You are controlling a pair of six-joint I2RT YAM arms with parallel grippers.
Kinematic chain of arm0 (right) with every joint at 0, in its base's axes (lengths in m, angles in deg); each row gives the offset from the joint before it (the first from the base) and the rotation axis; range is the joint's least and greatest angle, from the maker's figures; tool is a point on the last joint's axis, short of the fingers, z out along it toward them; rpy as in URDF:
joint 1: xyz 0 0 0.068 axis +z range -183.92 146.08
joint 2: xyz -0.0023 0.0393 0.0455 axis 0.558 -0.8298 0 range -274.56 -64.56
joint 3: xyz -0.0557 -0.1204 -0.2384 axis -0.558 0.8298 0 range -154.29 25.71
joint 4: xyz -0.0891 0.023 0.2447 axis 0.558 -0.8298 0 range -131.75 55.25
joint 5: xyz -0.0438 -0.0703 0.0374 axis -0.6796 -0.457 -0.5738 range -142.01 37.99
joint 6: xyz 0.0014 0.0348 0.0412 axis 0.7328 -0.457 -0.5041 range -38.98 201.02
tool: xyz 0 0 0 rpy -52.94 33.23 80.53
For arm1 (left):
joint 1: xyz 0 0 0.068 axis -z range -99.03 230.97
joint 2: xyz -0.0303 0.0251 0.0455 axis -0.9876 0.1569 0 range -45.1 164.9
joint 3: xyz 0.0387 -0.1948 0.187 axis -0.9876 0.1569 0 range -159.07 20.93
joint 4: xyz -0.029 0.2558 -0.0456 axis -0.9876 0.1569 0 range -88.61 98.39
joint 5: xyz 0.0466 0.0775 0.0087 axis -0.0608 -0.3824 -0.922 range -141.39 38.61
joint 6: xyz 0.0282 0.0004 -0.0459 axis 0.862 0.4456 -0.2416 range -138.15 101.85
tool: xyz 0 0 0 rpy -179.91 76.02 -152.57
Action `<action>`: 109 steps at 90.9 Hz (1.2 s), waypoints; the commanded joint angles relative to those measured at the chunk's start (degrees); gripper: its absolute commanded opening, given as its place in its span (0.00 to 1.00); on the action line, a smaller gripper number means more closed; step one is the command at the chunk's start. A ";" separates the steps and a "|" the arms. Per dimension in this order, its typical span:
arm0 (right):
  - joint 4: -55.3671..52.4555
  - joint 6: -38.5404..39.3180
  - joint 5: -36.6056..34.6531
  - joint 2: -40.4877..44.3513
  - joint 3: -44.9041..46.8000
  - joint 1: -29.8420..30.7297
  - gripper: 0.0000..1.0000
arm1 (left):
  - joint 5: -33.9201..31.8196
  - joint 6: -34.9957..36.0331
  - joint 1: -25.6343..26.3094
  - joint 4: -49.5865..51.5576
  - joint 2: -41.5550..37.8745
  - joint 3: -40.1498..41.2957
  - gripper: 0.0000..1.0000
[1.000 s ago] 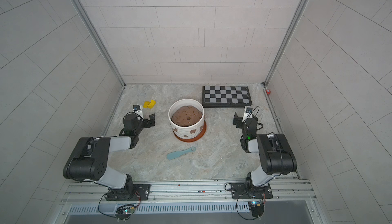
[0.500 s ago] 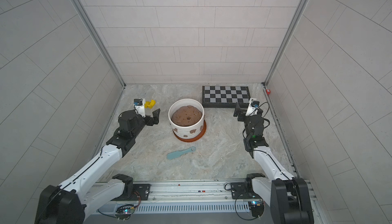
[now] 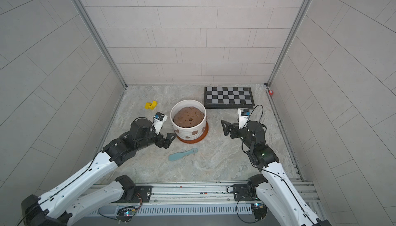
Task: Scrub the dried mud off the ceramic pot
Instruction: Pick up the brush from the center of the board.
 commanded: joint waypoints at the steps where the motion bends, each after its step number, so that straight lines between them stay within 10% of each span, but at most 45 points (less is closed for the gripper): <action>1: -9.61 -1.73 1.24 2.79 0.48 3.13 1.00 | -2.74 2.21 5.54 4.31 0.99 1.91 1.00; 18: -13.02 -3.15 0.55 6.55 2.43 8.66 1.00 | -8.44 4.44 12.82 4.81 3.05 4.97 1.00; 67: -11.54 -1.47 -1.00 8.08 5.99 11.03 1.00 | -10.50 15.42 13.21 11.14 26.23 -1.29 0.99; 109: -10.06 -1.80 -0.96 8.72 7.52 10.99 1.00 | -9.70 19.83 12.98 10.46 39.12 -4.22 0.70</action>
